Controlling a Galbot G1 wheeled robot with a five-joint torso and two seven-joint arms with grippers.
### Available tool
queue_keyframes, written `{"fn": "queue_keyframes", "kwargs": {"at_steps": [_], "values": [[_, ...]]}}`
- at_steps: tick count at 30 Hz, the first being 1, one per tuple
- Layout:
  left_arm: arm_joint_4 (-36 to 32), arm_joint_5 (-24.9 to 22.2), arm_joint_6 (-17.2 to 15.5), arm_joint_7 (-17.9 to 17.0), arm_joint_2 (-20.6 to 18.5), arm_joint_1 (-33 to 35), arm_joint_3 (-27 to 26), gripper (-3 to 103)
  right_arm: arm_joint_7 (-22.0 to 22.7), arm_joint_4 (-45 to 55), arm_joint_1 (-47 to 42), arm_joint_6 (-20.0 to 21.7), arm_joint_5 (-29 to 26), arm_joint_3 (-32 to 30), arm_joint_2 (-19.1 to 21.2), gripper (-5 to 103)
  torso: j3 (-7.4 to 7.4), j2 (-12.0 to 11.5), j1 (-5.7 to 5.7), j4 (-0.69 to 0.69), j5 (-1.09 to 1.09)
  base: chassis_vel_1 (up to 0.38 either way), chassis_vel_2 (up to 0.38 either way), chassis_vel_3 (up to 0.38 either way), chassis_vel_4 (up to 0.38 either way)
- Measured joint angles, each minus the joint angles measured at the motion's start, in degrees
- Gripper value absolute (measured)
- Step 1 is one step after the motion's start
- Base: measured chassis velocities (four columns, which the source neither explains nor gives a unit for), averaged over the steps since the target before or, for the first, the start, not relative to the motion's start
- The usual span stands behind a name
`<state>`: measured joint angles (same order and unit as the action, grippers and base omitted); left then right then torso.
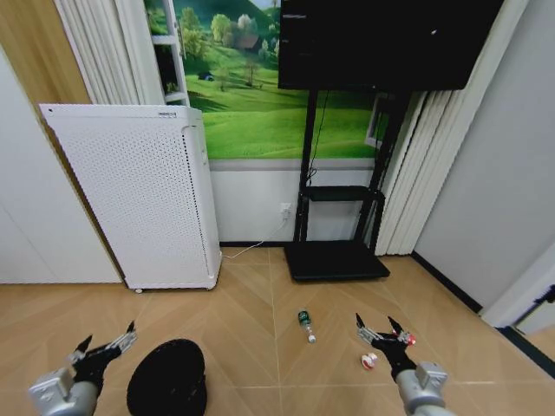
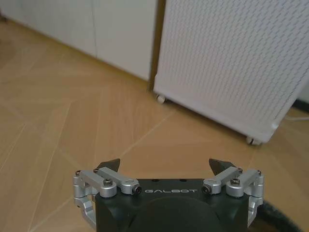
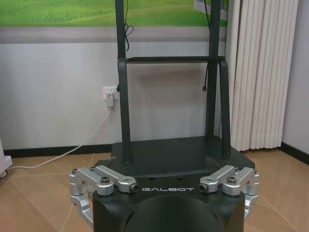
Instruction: Pick up the trash bin and place the garbage on the floor into it.
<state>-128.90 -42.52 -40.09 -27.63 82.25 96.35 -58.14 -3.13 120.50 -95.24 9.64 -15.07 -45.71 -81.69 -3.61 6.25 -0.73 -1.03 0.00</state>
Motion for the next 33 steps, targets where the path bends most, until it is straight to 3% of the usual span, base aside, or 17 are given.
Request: {"fn": "queue_keyframes", "kwargs": {"at_steps": [3,7,8,9,14,20,23,26,29,33], "values": [[2.7,-4.4,-2.0,-2.5,-0.5,-0.2,-0.1,100,-0.2,-0.4,-0.3,-0.3,0.7,0.3,-0.1,100,-0.02,0.0,-0.01,0.0,-0.02,0.0,0.0,0.0,0.0],[6.0,-6.0,-2.0,-0.5,-2.0,0.0,0.0,100,-0.4,-0.9,-0.2,-0.6,1.3,0.5,-0.4,100,-0.08,0.1,-0.02,0.0,0.0,0.0,0.0,0.0,0.0],[8.5,-5.1,-2.0,2.3,-3.1,-0.5,0.1,100,-0.4,-1.1,-0.1,-0.8,1.6,0.7,-0.6,100,-0.12,0.2,-0.04,0.0,-0.02,0.0,0.0,0.0,0.0],[8.5,-5.1,-2.0,2.3,-3.1,-0.5,0.1,100,-0.4,-1.1,-0.1,-0.8,1.6,0.7,-0.6,100,-0.12,0.2,-0.04,0.0,-0.02,0.0,0.0,0.0,0.0],[16.0,-0.9,-2.0,10.7,-5.3,-4.0,1.5,100,-0.5,-1.7,-0.1,-1.2,2.2,0.9,-0.9,100,-0.22,0.3,-0.08,0.0,-0.01,0.0,0.0,0.0,0.0],[19.9,4.5,-1.2,16.7,-5.3,-6.7,3.3,100,-0.5,-1.9,-0.1,-1.4,2.5,0.9,-1.2,100,-0.29,0.4,-0.12,0.0,-0.01,0.0,0.0,0.0,0.0],[21.2,8.6,-0.4,22.4,-5.3,-7.1,4.2,100,-0.4,-2.1,0.0,-1.4,2.6,0.8,-1.2,100,-0.33,0.4,-0.13,0.0,0.0,0.0,0.0,0.0,0.0],[21.3,9.2,-0.9,23.7,-5.2,-7.2,4.6,100,-0.4,-2.2,0.2,-1.4,2.9,0.9,-1.3,100,-0.35,0.5,-0.14,-0.01,-0.01,0.0,0.0,0.0,0.0],[20.5,8.9,-2.0,21.9,-4.9,-6.9,4.8,101,-0.3,-2.4,0.6,-1.4,3.3,1.0,-1.4,100,-0.37,0.5,-0.14,-0.01,0.0,0.0,0.0,0.0,0.0],[20.7,9.0,-2.1,20.7,-4.7,-6.5,4.7,92,-0.1,-2.8,1.0,-1.2,3.6,1.3,-1.5,100,-0.39,0.5,-0.14,0.01,-0.01,0.0,0.0,0.0,0.0]]}}
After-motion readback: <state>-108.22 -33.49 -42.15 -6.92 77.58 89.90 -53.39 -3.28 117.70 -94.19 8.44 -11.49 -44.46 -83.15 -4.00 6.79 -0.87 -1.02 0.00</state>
